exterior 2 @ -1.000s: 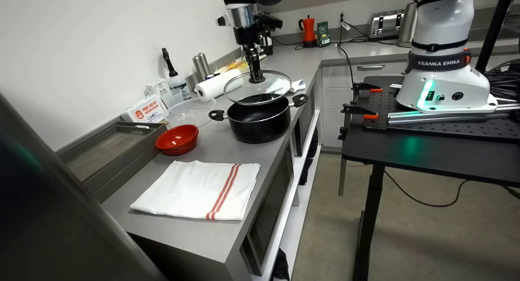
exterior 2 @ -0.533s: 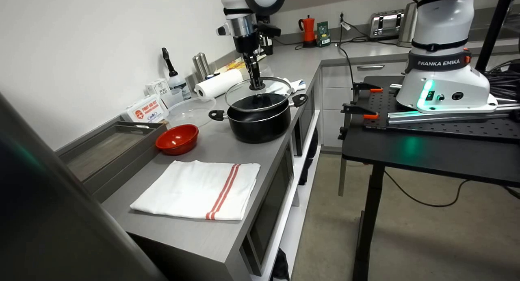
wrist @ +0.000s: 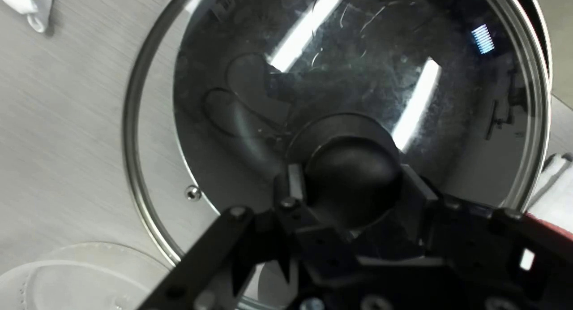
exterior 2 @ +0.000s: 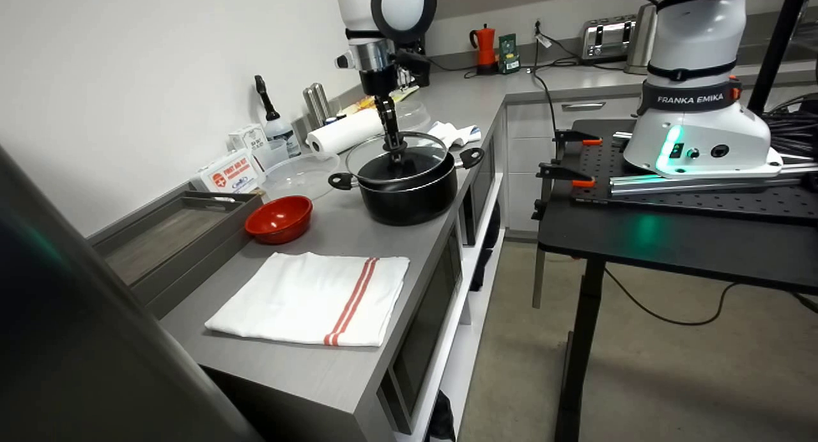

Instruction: Put the glass lid on the black pot

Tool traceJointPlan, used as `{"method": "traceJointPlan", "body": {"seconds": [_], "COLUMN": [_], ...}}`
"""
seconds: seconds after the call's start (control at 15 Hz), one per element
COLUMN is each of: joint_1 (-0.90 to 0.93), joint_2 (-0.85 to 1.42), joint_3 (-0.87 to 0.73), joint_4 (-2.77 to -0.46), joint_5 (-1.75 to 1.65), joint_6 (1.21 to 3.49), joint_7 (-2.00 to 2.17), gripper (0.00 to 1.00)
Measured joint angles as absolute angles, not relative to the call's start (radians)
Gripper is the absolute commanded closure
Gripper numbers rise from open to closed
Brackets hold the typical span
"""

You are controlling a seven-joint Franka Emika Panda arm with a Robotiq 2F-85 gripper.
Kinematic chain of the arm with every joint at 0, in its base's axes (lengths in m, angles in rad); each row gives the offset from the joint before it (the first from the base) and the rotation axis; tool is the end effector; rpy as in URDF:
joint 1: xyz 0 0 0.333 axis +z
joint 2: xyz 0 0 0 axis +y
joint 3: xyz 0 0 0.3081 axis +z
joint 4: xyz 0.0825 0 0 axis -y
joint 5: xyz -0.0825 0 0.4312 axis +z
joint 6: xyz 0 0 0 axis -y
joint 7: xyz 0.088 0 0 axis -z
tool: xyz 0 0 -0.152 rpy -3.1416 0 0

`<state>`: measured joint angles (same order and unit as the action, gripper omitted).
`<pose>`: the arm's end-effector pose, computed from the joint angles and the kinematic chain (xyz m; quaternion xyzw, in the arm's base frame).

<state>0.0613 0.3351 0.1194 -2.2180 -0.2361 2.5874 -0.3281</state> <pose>0.5710 0.1070 0.1365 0.9383 0.3425 0.0166 0.0458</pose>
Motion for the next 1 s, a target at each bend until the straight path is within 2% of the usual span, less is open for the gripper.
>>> {"method": "traceJointPlan", "body": {"seconds": [0.47, 1.0], "joint_1": [0.027, 0.037], "joint_2": [0.422, 0.417], "joint_3": [0.118, 0.128], "joint_4": [-2.139, -2.144], "joint_5": [-0.221, -0.221], "joint_6": [2.587, 2.584], "joint_7": [-0.337, -0.337], "gripper": [0.74, 0.74]}}
